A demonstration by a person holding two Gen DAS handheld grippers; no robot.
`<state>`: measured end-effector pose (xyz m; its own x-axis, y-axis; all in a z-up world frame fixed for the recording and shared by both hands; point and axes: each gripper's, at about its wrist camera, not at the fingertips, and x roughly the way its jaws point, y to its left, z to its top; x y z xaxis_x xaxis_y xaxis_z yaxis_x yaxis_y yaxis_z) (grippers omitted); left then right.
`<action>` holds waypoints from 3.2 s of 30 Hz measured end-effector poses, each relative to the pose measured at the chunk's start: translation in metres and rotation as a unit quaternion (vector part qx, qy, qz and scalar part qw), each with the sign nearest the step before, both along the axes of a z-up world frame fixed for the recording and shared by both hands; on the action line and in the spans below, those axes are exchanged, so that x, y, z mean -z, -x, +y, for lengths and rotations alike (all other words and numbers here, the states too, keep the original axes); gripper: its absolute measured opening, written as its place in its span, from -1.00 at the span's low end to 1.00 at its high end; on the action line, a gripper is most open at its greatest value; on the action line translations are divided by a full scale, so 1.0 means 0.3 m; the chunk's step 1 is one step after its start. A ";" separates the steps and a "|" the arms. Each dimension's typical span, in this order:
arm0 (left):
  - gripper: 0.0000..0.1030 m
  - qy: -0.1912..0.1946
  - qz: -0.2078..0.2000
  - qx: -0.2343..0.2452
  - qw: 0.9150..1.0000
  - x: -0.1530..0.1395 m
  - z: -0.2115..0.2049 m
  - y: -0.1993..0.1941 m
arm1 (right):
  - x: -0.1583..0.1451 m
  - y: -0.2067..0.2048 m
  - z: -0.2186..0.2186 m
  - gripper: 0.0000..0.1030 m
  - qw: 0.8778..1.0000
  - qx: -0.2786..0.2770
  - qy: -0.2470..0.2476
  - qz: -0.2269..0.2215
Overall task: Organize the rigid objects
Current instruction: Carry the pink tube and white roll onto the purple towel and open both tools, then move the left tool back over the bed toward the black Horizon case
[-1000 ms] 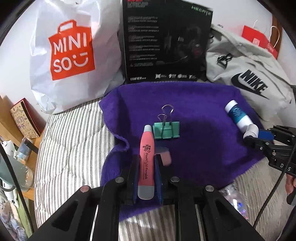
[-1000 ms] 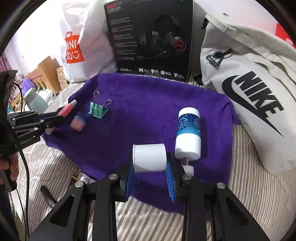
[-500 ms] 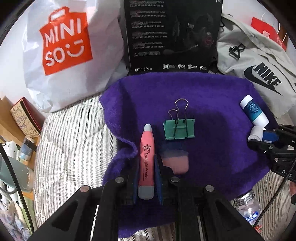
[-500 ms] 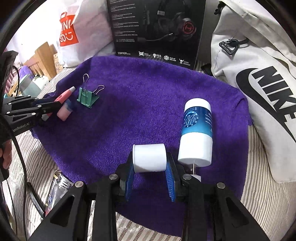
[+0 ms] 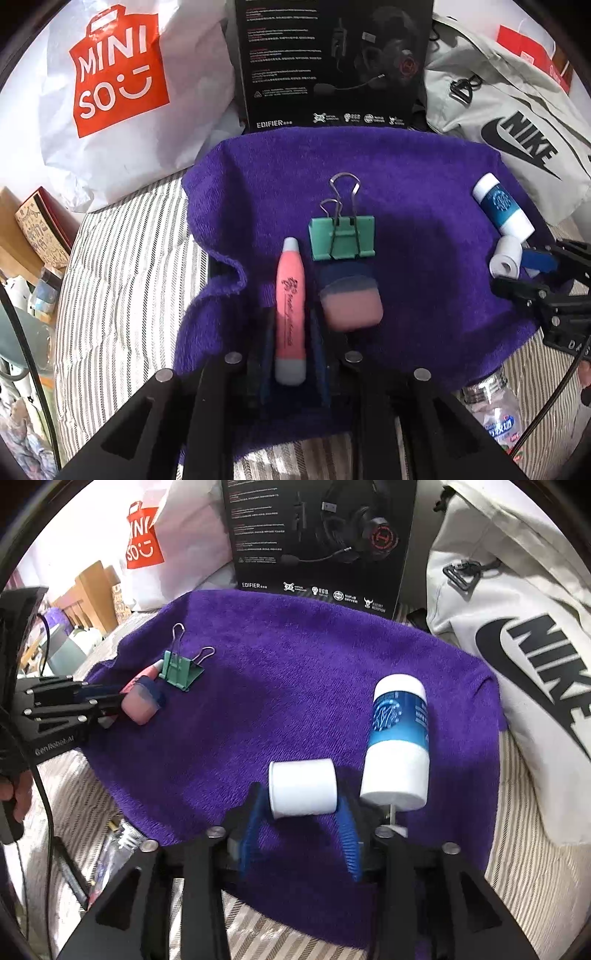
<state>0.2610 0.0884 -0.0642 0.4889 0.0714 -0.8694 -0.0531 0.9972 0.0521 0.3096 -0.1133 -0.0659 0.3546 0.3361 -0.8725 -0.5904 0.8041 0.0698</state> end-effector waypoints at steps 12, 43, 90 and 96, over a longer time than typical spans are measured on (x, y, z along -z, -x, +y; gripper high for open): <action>-0.19 0.024 -0.018 0.003 1.000 -0.050 -0.013 0.065 | -0.020 0.023 -0.056 0.11 0.999 0.033 -0.006 0.016; -0.11 0.015 -0.038 0.074 0.996 -0.060 -0.110 0.533 | -0.125 0.341 -0.209 0.22 0.996 0.087 -0.026 -0.009; 0.09 0.099 -0.020 0.007 0.995 -0.003 -0.110 0.503 | -0.059 0.455 -0.221 0.22 0.996 0.064 -0.049 0.025; 0.11 0.092 -0.012 -0.011 0.996 0.010 -0.144 0.450 | -0.050 0.478 -0.224 0.23 0.996 0.057 -0.057 0.032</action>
